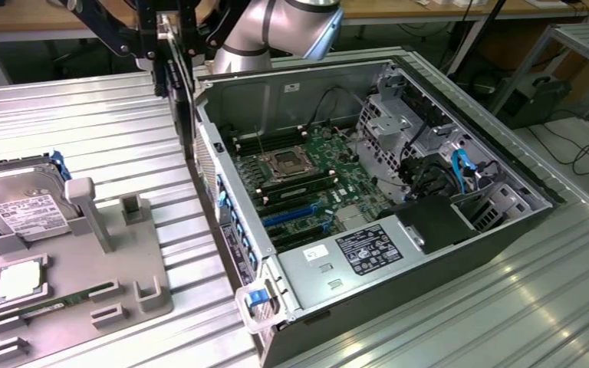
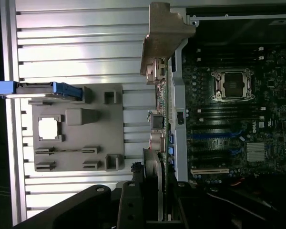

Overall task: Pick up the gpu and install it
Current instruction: 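Pick up the gpu and move the gpu toward the slot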

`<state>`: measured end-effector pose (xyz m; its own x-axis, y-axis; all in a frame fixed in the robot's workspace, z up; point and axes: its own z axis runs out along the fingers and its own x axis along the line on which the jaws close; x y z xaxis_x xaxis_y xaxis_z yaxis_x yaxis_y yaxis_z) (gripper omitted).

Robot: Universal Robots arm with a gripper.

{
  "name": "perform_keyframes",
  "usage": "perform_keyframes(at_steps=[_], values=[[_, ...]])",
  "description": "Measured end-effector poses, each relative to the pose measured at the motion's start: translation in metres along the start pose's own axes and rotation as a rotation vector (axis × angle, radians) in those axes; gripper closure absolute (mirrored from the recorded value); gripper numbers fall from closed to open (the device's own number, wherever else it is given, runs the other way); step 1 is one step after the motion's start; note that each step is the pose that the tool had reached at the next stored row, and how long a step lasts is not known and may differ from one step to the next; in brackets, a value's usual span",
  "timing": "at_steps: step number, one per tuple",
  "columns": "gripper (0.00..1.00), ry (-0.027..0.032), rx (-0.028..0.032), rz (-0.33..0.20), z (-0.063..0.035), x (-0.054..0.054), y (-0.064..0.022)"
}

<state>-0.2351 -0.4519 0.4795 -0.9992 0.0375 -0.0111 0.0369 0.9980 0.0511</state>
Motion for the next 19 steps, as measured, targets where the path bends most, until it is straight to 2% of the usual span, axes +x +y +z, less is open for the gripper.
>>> perform_keyframes(at_steps=[19], values=[[0.72,0.0,0.0001,0.0,0.0001,-0.013,0.0005]])
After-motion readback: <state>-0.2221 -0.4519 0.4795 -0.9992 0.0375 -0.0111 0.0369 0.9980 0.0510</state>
